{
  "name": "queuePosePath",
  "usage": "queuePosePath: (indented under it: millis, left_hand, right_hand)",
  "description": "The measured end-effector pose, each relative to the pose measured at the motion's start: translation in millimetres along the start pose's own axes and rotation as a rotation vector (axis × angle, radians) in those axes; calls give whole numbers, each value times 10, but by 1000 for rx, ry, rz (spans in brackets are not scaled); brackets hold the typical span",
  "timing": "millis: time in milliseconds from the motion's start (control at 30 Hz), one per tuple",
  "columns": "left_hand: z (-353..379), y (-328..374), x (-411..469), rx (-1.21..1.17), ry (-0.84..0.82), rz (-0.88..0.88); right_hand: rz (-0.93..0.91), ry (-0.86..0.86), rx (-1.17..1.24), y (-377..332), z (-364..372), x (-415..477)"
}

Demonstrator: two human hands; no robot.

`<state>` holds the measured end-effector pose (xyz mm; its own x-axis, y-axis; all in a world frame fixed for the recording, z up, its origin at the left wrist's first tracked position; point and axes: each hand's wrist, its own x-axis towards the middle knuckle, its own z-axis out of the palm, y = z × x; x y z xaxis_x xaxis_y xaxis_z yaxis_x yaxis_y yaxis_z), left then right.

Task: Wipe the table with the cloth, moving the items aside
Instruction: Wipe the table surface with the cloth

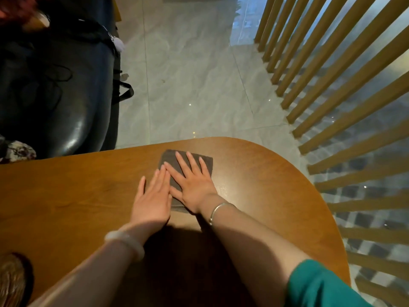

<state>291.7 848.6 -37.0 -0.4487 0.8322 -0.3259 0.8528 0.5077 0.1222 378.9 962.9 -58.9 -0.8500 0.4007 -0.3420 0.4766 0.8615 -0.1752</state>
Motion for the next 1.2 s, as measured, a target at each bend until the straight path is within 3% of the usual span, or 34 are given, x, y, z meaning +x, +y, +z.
queuePosePath:
  millis: [267,367,467,600,800,933,1100,1200]
  left_hand:
    - [-188,-147,566,-184,-42,23]
    - [-223,160,657,-230,-49,140]
    - [-216,563,605,-263,-5,289]
    - [-57,786,330,-250,48,312]
    - [273,856,-415,-170,122,461]
    - [394,795,-902,-274,143,274]
    - [615,638,-1557,-384,209,18]
    - [630,685,-1761,-431,191,-2]
  right_hand:
    - [-38,85,-89,292,-188,498]
    - [9,108,-68,681,-211,299]
    - [185,132,-32,1185,-177,-40]
    - [413,140,21,1601,-60,-667]
    - [685,150,106,1106,305,-1476]
    - [584,125,109,429,468,-1463]
    - [107,-4,61,-321,558,-1291]
    - [-97,32,-45,-105,504,-1288]
